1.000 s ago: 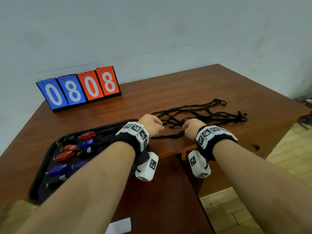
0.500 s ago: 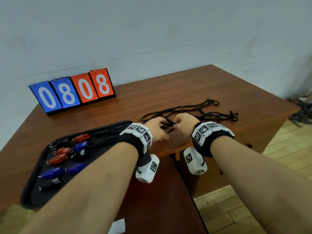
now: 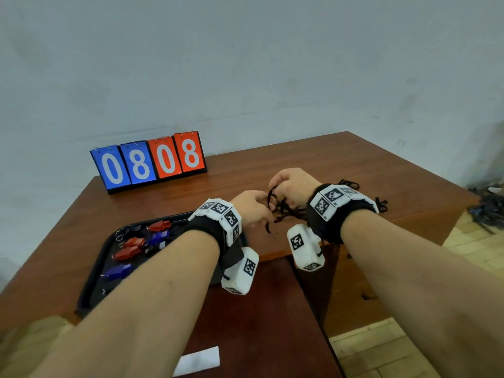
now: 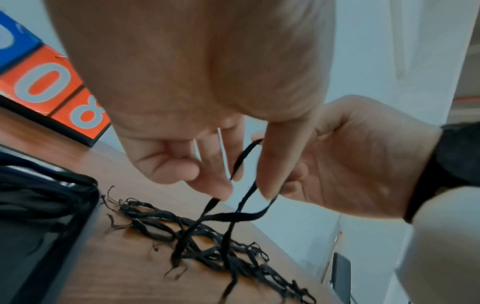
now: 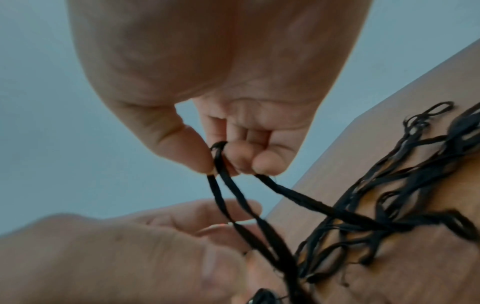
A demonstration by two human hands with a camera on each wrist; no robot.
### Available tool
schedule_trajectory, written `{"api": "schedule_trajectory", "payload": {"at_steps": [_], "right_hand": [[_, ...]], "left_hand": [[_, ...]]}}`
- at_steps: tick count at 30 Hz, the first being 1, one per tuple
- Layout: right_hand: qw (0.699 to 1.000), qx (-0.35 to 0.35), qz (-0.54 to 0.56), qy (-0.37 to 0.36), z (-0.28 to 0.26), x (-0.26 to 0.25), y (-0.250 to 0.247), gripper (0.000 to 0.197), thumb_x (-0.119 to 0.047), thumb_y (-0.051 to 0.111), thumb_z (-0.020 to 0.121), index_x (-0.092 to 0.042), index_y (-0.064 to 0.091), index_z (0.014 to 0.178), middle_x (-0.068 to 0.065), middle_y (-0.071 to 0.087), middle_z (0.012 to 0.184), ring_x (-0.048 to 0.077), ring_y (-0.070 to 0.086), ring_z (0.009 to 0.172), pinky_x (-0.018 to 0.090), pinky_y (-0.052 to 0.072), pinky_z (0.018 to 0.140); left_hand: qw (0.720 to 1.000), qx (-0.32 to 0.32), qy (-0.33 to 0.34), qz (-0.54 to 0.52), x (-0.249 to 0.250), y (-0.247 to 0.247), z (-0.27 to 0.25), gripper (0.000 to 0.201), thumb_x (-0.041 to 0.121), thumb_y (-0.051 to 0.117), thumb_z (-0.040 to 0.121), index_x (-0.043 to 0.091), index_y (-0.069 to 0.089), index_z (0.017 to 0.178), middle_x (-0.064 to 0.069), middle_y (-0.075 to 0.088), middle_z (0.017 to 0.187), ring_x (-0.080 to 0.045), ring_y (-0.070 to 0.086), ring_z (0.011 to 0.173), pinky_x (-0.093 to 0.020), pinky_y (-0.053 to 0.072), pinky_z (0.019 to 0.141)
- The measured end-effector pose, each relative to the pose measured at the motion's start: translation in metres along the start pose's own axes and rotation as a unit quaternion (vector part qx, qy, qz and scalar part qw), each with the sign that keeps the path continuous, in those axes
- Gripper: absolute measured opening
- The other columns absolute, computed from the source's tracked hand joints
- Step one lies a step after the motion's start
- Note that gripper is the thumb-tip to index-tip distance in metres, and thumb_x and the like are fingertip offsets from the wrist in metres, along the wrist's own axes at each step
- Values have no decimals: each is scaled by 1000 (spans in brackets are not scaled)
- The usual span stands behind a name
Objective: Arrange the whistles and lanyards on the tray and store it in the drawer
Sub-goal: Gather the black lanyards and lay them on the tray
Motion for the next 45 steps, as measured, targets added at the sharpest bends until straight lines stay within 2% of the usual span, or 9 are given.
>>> {"api": "schedule_trajectory", "payload": {"at_steps": [4,10,19,25,32,35,37,40,45], "right_hand": [[999,21,11,-29,-4,-32,13,20,0,56,79,-15,64,90,2,60,71,17,56,62,25,47,58],[999,23,22,-42,-5,-68,31,26,5,50,75,-18,61,81,4,58,69,19,54,64,25,46,59],[980,-18,-185,-69,-5,-93,61,16,-12,63,84,-11,73,98,-4,57,64,10,49,56,21,37,50],[973,-32,-226,-35,2,-95,69,17,-6,66,82,-1,75,94,11,67,80,18,57,68,21,45,56],[991,-39,-102,-81,1,-119,84,13,-18,62,89,-15,74,86,-7,69,70,-2,54,53,20,36,57],[993,-43,-63,-91,0,-129,88,15,-19,61,90,-12,73,93,-4,70,76,0,50,46,18,35,54],[995,-47,-21,-91,-1,-133,91,14,-19,60,90,-12,72,92,-1,69,75,7,46,49,19,36,53],[993,-53,26,-105,0,-138,96,15,-19,59,92,-17,69,81,0,66,67,10,43,45,21,37,48],[991,-21,22,-132,-1,-141,96,17,-22,56,94,-19,66,80,-2,63,64,9,46,44,21,41,49]], "left_hand": [[999,28,-1,-22,-8,-18,-19,28,20,79,73,17,70,99,-3,68,83,-11,52,55,-18,37,46],[997,68,6,-42,-25,-48,-43,18,25,64,90,10,69,98,-1,68,79,-9,45,50,-15,36,42],[984,177,-9,-28,-56,-99,-60,23,22,50,95,18,62,76,0,52,65,-16,46,56,-31,41,63],[987,150,-24,51,-69,-110,-75,20,26,55,94,16,70,85,2,56,69,-13,50,62,-25,41,63],[987,154,-27,22,-80,-119,-88,19,25,56,94,12,70,97,6,57,71,-6,45,57,-23,36,59],[989,146,-26,-6,-82,-119,-90,5,23,60,91,22,65,90,7,61,85,-10,56,79,-27,43,80],[991,124,-22,-38,-81,-116,-91,14,23,65,87,26,62,100,7,64,105,-12,58,100,-32,42,94],[992,92,-21,-81,-79,-111,-92,29,27,68,84,30,60,112,7,64,117,-12,57,109,-32,41,91],[990,79,-31,-117,-80,-106,-93,12,29,61,91,28,65,102,15,71,88,-10,59,101,-38,41,99]]}}
Point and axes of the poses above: each hand's wrist, its own z-axis towards the middle knuckle, its own y-axis out of the palm, x = y × z, the point moved 5 cm from there along z, towards the middle knuckle
